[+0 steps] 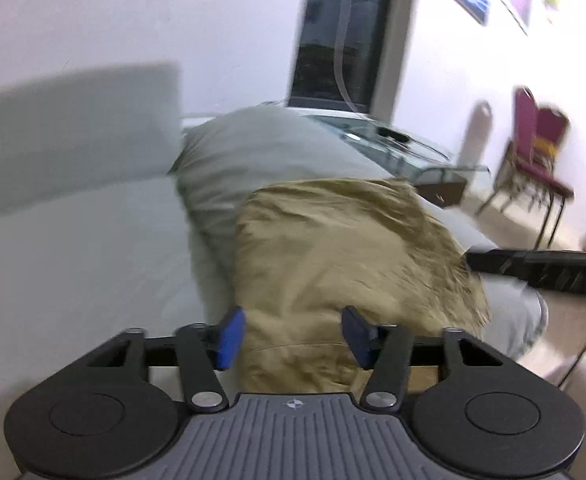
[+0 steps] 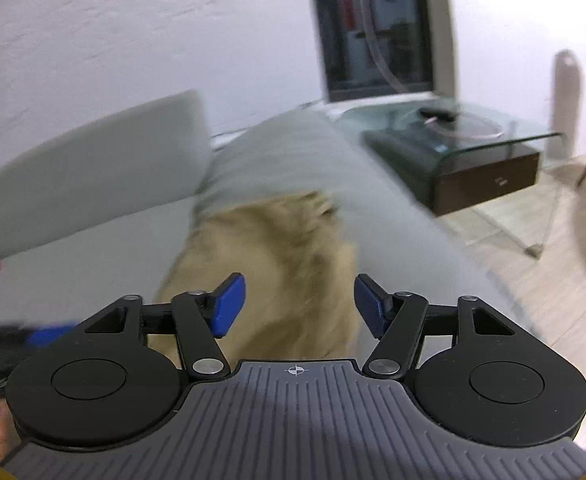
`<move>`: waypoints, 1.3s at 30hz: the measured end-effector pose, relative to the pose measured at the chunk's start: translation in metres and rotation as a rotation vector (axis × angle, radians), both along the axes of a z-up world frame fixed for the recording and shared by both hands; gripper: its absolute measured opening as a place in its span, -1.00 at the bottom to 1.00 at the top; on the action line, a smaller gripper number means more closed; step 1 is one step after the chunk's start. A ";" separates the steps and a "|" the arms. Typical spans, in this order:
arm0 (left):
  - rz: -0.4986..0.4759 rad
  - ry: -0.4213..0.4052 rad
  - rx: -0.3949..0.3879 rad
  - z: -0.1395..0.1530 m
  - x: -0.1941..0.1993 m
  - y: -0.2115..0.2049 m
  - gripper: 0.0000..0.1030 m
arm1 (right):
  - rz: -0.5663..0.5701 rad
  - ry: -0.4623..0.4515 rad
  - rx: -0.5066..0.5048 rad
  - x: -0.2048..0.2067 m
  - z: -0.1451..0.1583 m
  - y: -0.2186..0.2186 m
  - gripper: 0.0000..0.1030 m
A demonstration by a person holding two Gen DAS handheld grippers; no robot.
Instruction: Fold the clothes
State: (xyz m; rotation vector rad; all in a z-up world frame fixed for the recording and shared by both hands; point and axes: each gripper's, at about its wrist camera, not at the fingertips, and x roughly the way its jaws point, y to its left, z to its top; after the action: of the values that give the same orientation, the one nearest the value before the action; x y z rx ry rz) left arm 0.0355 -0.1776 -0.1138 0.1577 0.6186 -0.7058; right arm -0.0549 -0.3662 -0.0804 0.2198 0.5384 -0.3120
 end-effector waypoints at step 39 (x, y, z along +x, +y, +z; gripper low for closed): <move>0.134 0.217 0.029 0.136 -0.122 0.019 0.96 | 0.127 0.375 0.106 -0.112 0.151 0.061 0.34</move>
State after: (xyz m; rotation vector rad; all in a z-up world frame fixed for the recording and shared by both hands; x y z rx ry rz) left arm -0.0867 -0.1585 0.0219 0.0659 0.8391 -0.5886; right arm -0.1665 -0.3050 0.0702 0.2294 0.9371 -0.2007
